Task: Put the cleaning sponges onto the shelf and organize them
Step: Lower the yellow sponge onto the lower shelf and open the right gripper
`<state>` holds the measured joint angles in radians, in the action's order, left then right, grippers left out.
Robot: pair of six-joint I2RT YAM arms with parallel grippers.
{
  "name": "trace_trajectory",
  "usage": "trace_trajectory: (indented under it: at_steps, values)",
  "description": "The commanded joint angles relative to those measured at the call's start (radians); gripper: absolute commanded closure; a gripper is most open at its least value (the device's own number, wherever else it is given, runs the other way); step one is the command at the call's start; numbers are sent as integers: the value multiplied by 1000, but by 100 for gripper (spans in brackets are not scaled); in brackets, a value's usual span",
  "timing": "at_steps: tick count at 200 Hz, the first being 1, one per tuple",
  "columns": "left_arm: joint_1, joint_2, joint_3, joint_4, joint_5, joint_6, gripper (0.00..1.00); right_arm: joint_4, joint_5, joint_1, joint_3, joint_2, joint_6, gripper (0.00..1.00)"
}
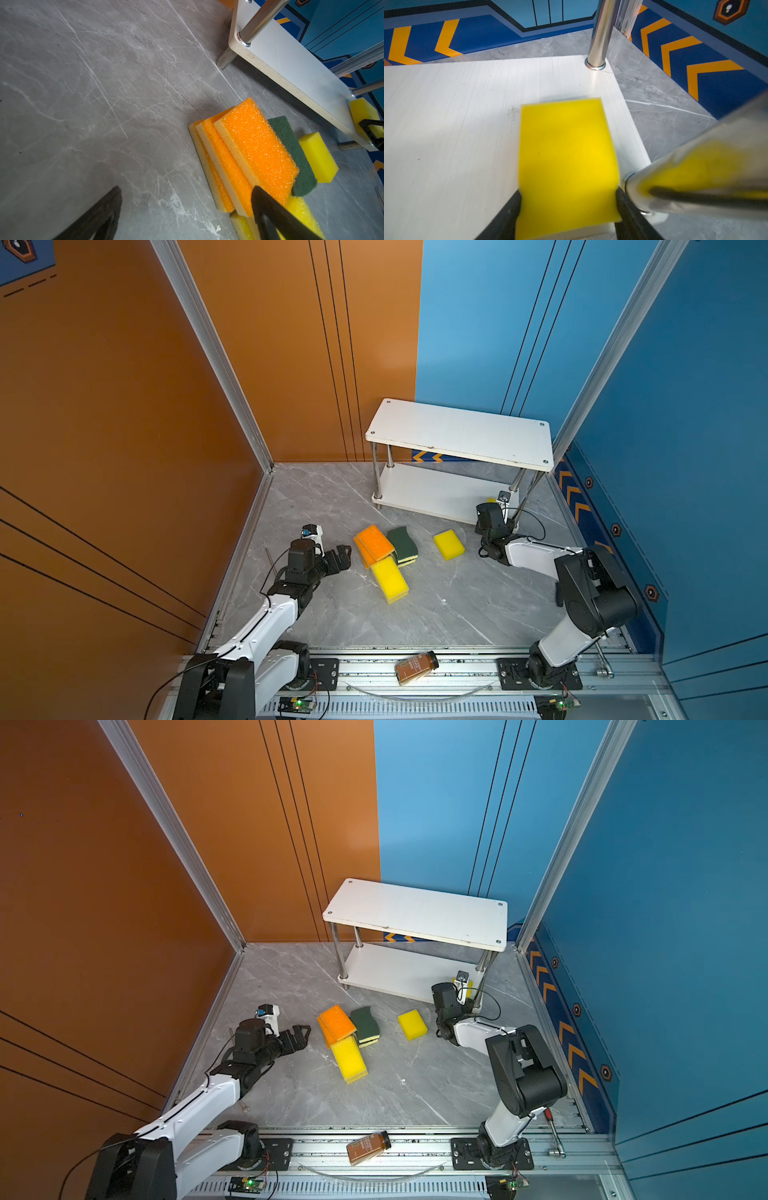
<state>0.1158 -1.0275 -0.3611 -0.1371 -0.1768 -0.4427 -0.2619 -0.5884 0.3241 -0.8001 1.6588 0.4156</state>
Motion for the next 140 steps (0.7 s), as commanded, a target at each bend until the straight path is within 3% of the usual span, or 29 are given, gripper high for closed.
trace_trajectory:
  at_steps: [1, 140]
  values:
    - [-10, 10, 13, 18, -6, 7, 2, 38, -15, -7, -26, 10, -3, 38]
    - [-18, 21, 17, 27, -5, 7, 2, 50, -11, -7, -33, 38, 5, 30]
